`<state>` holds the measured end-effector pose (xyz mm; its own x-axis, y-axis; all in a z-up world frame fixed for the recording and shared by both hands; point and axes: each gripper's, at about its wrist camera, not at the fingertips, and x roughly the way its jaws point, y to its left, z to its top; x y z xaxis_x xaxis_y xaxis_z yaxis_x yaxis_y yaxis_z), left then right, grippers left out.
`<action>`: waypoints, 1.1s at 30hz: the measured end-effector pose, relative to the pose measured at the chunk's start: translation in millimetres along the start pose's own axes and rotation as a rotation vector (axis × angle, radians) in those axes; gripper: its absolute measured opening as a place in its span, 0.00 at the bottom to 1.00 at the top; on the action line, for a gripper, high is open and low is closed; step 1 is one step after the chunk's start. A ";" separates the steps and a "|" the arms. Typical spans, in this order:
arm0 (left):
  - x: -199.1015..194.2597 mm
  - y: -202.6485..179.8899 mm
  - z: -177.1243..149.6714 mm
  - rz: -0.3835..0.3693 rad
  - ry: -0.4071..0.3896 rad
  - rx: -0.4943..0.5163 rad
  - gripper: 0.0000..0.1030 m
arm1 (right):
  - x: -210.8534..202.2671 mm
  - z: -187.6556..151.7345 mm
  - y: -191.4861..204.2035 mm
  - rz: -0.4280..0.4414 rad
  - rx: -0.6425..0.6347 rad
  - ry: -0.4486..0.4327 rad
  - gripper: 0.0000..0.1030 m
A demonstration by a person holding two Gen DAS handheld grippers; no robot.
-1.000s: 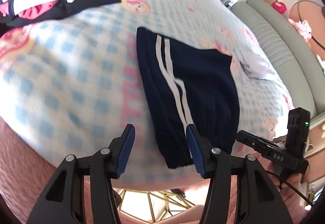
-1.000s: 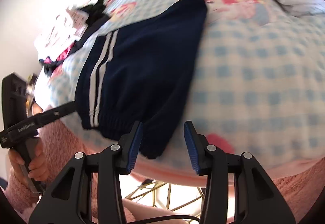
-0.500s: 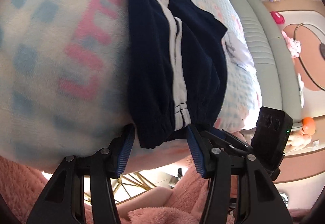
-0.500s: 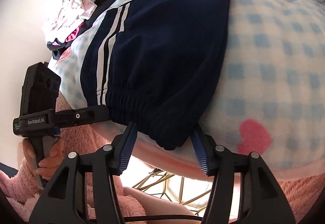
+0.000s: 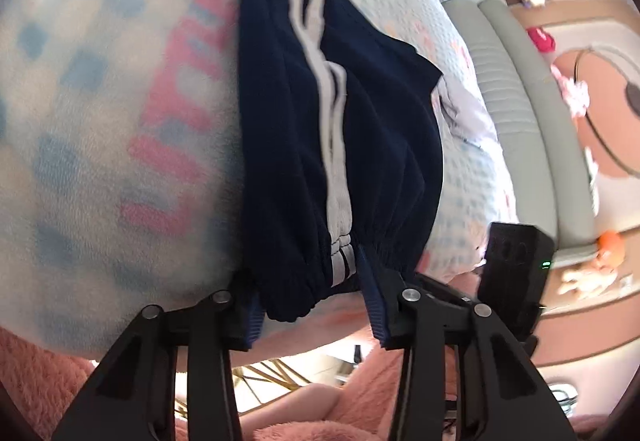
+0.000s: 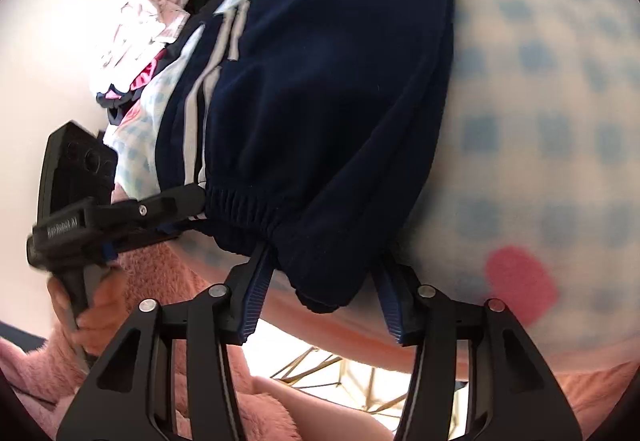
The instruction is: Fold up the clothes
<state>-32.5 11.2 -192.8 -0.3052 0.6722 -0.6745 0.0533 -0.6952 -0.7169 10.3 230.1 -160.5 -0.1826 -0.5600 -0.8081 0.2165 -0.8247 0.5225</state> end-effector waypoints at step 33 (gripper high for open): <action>-83.5 -23.5 118.2 -0.234 -0.146 -0.036 0.57 | -53.9 116.7 46.6 0.035 -0.076 -0.298 0.35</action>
<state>-120.6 -58.7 -98.8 -0.4466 0.7677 -0.4596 -0.0017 -0.5143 -0.8576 -81.7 212.5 -60.8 -0.4442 -0.5962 -0.6687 0.2967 -0.8022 0.5182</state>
